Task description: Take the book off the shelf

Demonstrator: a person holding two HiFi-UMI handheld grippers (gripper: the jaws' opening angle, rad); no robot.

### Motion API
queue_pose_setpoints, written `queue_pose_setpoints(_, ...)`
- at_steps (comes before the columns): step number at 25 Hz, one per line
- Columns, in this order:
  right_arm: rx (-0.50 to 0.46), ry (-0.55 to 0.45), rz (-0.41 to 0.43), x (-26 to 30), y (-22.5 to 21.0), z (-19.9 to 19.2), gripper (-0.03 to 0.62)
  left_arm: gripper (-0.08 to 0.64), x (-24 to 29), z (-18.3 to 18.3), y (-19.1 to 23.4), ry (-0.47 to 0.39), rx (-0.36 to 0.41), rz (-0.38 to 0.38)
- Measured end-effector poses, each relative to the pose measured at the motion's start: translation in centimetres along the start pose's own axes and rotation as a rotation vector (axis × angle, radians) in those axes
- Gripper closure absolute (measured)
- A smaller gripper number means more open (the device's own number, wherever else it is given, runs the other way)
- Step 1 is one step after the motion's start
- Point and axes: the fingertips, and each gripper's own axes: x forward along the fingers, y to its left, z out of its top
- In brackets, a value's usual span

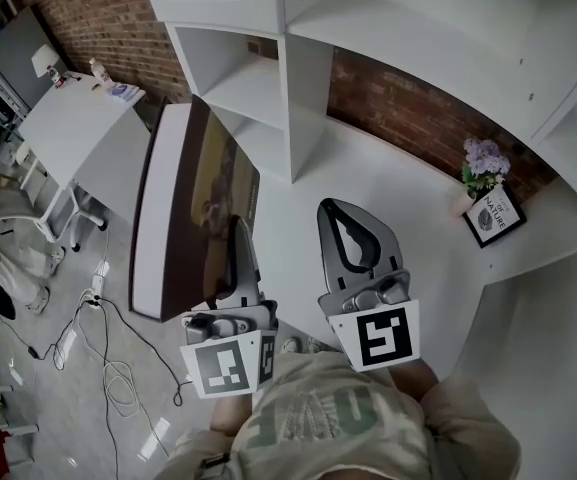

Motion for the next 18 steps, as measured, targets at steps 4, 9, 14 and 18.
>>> queue_pose_setpoints(4, 0.003, 0.004, 0.002, -0.1, -0.1, 0.0, 0.577, 0.41, 0.0, 0.0, -0.2, 0.005, -0.004, -0.004)
queue_pose_setpoints(9, 0.001, 0.012, 0.01, -0.1, 0.2, -0.1, 0.577, 0.41, 0.1, -0.1, -0.5, 0.016, -0.013, -0.014)
queue_pose_setpoints(14, 0.001, 0.019, 0.014, -0.4, 0.2, -0.4, 0.577, 0.41, 0.0, -0.5, -0.9, 0.031, -0.019, -0.019)
queue_pose_setpoints(18, 0.003, 0.024, 0.014, -0.6, 0.1, -0.7, 0.577, 0.41, -0.2, -0.9, -1.1, 0.036, -0.021, -0.02)
